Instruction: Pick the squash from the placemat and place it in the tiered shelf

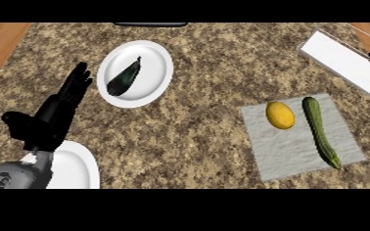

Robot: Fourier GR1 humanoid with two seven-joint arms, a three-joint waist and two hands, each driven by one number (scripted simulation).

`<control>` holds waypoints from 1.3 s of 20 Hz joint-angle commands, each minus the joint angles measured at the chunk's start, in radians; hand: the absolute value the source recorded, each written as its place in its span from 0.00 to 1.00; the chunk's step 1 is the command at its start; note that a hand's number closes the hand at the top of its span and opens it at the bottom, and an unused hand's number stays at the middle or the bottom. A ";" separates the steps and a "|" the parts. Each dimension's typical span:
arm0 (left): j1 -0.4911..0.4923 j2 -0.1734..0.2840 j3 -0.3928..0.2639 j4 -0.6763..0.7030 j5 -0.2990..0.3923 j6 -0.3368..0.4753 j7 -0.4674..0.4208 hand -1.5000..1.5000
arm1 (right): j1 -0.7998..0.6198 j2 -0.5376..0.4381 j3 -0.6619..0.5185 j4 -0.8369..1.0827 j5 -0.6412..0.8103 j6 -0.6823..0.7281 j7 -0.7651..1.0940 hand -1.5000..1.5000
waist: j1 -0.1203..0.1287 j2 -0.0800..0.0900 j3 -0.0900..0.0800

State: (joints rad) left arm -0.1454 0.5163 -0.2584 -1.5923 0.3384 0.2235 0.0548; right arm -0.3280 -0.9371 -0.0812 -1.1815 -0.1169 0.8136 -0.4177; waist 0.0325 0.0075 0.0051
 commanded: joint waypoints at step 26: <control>0.034 -0.062 0.097 -0.050 -0.072 -0.056 0.052 0.50 | -0.086 0.082 0.416 -0.014 0.551 -0.222 -0.201 0.00 | -0.027 -0.007 -0.005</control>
State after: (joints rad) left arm -0.0825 0.4643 -0.1826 -1.6600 0.2711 0.1837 0.1032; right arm -0.3969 -0.8837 0.2933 -1.1755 0.3854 0.5198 -0.6175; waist 0.0082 0.0008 0.0001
